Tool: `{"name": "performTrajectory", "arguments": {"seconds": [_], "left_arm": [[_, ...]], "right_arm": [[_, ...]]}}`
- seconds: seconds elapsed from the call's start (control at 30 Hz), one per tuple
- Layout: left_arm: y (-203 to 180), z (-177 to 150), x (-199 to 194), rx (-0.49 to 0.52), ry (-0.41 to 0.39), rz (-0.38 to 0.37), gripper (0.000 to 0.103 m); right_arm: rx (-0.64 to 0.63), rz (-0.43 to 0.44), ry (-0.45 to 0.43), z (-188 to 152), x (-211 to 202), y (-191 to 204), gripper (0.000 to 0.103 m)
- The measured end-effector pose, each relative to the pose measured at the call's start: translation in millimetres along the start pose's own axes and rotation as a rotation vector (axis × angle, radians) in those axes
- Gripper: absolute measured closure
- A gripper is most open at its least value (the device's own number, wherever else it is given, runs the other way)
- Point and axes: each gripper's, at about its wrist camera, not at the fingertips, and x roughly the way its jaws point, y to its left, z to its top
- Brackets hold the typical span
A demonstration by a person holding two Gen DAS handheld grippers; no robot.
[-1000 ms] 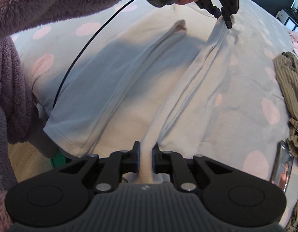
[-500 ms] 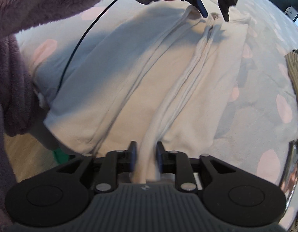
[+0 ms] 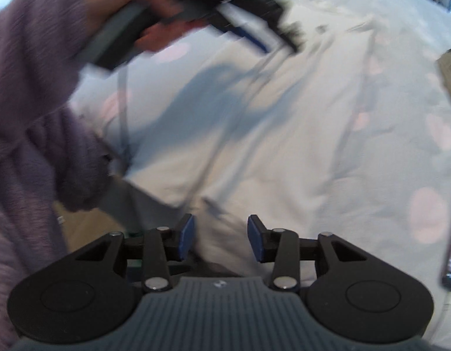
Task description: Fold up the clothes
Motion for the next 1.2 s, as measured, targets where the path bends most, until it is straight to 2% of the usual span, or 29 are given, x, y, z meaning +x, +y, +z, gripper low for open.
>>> {"name": "performTrajectory", "arguments": {"seconds": [0.1,0.23,0.43,0.47,0.5,0.53,0.57,0.6,0.73,0.93,1.07,1.13,1.2], "left_arm": [[-15,-25,-9,0.020,0.022,-0.018,0.056],[-33,-63,-13,0.053,0.064,-0.008,0.056],[-40,-105,-5,0.034,0.152,-0.009,0.056],[-41,-110,-3,0.033,0.161,-0.005,0.057],[-41,-113,0,0.032,0.170,-0.011,0.060],[-42,-116,2,0.036,0.182,-0.022,0.063],[-44,-118,4,0.043,0.195,-0.040,0.080],[-46,-120,5,0.051,0.204,-0.053,0.089],[-52,-125,4,0.072,0.206,-0.079,0.096],[-45,-129,10,0.026,0.226,-0.075,0.094],[-54,-131,-7,0.082,0.208,-0.020,0.065],[-58,-135,-18,0.109,0.185,-0.005,0.063],[-61,-139,-30,0.126,0.155,0.004,0.062]], "right_arm": [[0.015,-0.083,-0.041,2,-1,-14,0.060],[0.034,-0.163,-0.028,0,3,-25,0.060],[0.222,-0.092,0.002,-6,22,-52,0.060],[0.252,-0.074,0.004,-7,25,-55,0.063],[0.278,-0.055,0.004,-7,27,-58,0.070],[0.290,-0.049,0.002,-7,27,-59,0.088],[0.288,-0.058,0.001,-7,24,-59,0.090],[0.286,-0.068,0.003,-6,21,-58,0.091],[0.266,-0.101,0.033,-6,17,-55,0.092],[0.204,-0.139,0.069,-7,25,-50,0.091],[0.170,-0.201,0.082,-7,16,-45,0.086],[0.143,-0.239,0.065,-6,9,-41,0.081],[0.133,-0.246,0.027,-3,3,-36,0.081]]}}
